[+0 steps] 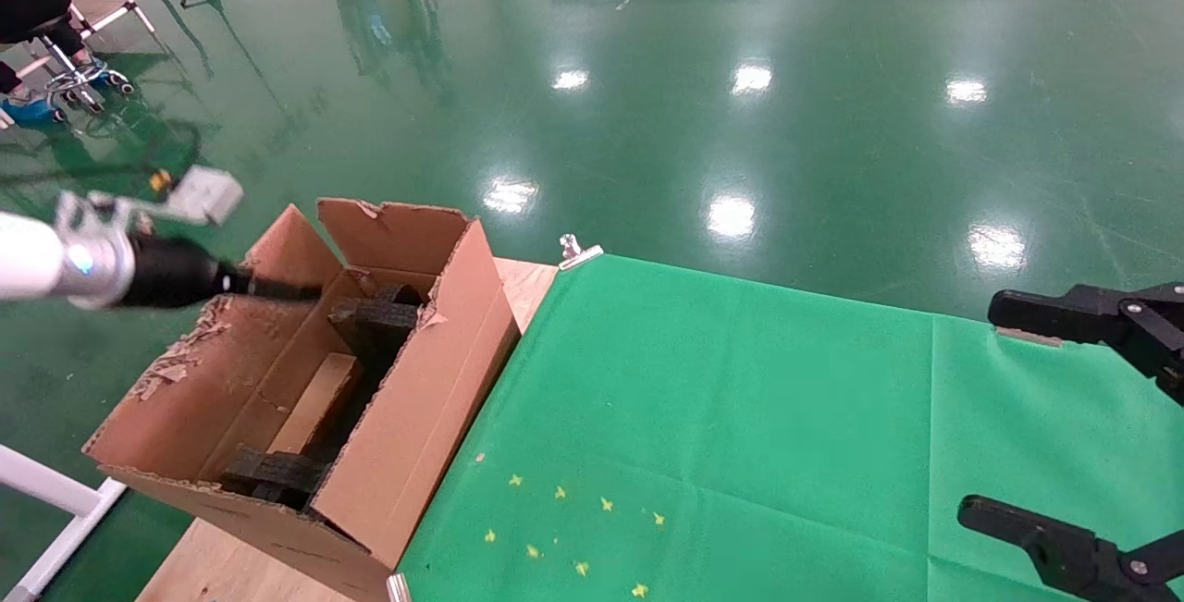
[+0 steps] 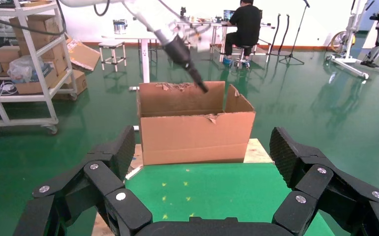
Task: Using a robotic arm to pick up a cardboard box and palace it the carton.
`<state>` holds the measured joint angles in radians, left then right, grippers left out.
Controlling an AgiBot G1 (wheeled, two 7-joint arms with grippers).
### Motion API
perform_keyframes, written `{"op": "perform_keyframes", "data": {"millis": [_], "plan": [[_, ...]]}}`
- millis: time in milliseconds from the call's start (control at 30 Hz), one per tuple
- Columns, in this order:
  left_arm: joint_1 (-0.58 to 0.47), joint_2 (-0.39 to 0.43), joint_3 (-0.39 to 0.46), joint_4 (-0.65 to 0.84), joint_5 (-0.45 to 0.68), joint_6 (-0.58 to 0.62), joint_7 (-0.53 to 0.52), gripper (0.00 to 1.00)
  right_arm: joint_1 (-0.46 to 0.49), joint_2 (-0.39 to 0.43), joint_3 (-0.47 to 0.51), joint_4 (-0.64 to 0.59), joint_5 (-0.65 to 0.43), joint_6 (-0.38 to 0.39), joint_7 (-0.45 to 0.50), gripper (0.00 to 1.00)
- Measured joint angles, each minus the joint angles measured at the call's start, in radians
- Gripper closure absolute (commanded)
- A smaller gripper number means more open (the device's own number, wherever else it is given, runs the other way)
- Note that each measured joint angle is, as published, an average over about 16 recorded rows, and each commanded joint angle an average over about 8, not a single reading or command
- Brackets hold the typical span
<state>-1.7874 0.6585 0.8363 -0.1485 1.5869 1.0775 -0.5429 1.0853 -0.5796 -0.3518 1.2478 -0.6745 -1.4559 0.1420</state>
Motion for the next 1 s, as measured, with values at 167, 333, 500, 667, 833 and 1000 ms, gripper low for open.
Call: {"op": "perform_keyframes", "data": {"millis": [167, 333, 500, 667, 833, 1000], "plan": [[-0.018, -0.054, -0.065, -0.067, -0.115, 0.134, -0.042, 0.0, 0.0, 0.0, 0.0, 0.0, 0.0, 0.0, 0.0, 0.0], [-0.005, -0.095, -0.134, -0.124, -0.243, 0.263, -0.08, 0.0, 0.0, 0.0, 0.0, 0.0, 0.0, 0.0, 0.0, 0.0], [0.022, -0.115, -0.183, -0.156, -0.338, 0.348, -0.103, 0.0, 0.0, 0.0, 0.0, 0.0, 0.0, 0.0, 0.0, 0.0], [0.044, -0.117, -0.206, -0.178, -0.382, 0.381, -0.107, 0.0, 0.0, 0.0, 0.0, 0.0, 0.0, 0.0, 0.0, 0.0], [0.071, -0.114, -0.222, -0.213, -0.406, 0.387, -0.091, 0.0, 0.0, 0.0, 0.0, 0.0, 0.0, 0.0, 0.0, 0.0], [0.112, -0.11, -0.242, -0.271, -0.433, 0.388, -0.062, 0.0, 0.0, 0.0, 0.0, 0.0, 0.0, 0.001, 0.0, 0.0]]}}
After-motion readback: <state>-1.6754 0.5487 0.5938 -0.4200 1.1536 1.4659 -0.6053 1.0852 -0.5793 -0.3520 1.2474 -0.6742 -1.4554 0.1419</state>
